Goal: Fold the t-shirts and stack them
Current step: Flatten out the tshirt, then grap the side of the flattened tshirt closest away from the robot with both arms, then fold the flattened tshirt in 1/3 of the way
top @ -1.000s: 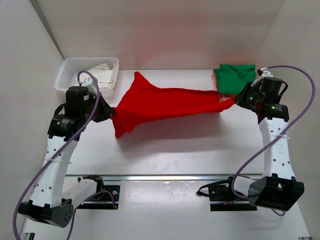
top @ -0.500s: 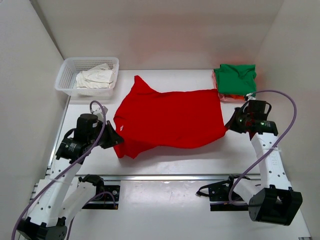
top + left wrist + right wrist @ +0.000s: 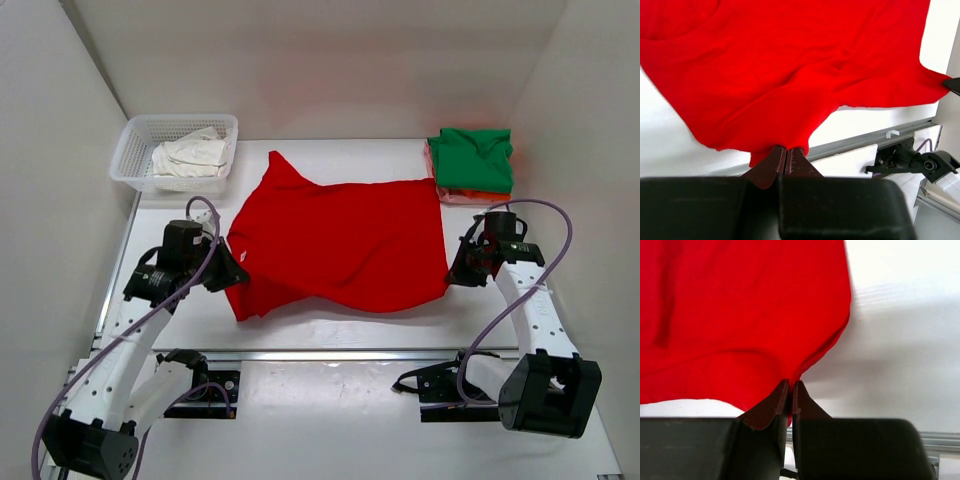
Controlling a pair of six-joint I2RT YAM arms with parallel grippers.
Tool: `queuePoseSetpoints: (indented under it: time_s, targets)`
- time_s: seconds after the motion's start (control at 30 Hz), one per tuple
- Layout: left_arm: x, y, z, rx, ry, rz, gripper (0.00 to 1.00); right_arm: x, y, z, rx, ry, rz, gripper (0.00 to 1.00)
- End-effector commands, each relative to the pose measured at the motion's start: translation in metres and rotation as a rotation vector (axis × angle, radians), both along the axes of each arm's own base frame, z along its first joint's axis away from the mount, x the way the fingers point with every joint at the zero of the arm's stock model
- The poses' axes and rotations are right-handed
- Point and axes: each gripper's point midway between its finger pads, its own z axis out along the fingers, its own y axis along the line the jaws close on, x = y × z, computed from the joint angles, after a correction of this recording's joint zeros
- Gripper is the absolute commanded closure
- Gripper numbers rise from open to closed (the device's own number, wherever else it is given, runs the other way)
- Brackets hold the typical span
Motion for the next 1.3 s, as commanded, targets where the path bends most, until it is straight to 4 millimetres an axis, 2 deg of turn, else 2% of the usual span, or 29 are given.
queuePoseSetpoints:
  time_s: [0.0, 0.1, 0.2, 0.33, 0.47, 0.53, 0.57, 0.63, 0.7, 0.83, 0.9, 1.03, 1.13, 1.27]
  targets:
    - [0.013, -0.009, -0.001, -0.020, -0.024, -0.030, 1.00, 0.004, -0.011, 0.002, -0.023, -0.012, -0.010, 1.00]
    - [0.018, -0.013, -0.014, 0.002, 0.019, -0.058, 1.00, 0.007, -0.019, -0.001, -0.039, 0.019, -0.016, 1.00]
    - [0.019, -0.013, -0.018, 0.016, 0.041, -0.095, 1.00, 0.006, -0.023, -0.008, -0.043, 0.070, 0.000, 1.00]
    - [0.008, -0.011, -0.025, 0.082, 0.092, -0.163, 1.00, -0.003, -0.025, -0.013, -0.065, 0.122, 0.023, 1.00]
    - [-0.009, -0.015, -0.012, 0.084, 0.071, -0.250, 1.00, -0.013, -0.021, -0.009, -0.089, 0.122, 0.035, 1.00]
    - [-0.014, -0.018, -0.003, 0.082, 0.051, -0.282, 1.00, -0.024, -0.019, -0.008, -0.099, 0.142, 0.042, 1.00]
    - [-0.021, -0.018, -0.004, 0.095, 0.075, -0.303, 1.00, -0.026, -0.018, -0.008, -0.102, 0.146, 0.053, 1.00]
    - [-0.027, -0.021, 0.006, 0.115, 0.063, -0.347, 1.00, -0.028, -0.016, 0.002, -0.112, 0.113, 0.052, 1.00]
    - [-0.038, -0.020, 0.007, 0.139, 0.093, -0.386, 1.00, -0.031, -0.017, 0.006, -0.102, 0.121, 0.052, 0.99]
    - [-0.040, -0.020, 0.011, 0.168, 0.091, -0.417, 1.00, -0.036, -0.015, 0.006, -0.113, 0.132, 0.049, 1.00]
    - [-0.040, -0.020, 0.007, 0.192, 0.120, -0.437, 1.00, -0.042, -0.013, 0.010, -0.113, 0.155, 0.043, 1.00]
    - [-0.034, -0.025, 0.011, 0.206, 0.110, -0.456, 1.00, -0.052, -0.014, 0.013, -0.148, 0.193, 0.029, 1.00]
    - [-0.030, -0.023, 0.006, 0.248, 0.135, -0.461, 1.00, -0.055, -0.020, 0.021, -0.191, 0.199, 0.012, 1.00]
    - [-0.025, -0.026, 0.010, 0.259, 0.120, -0.475, 1.00, -0.065, -0.021, 0.017, -0.226, 0.241, 0.027, 1.00]
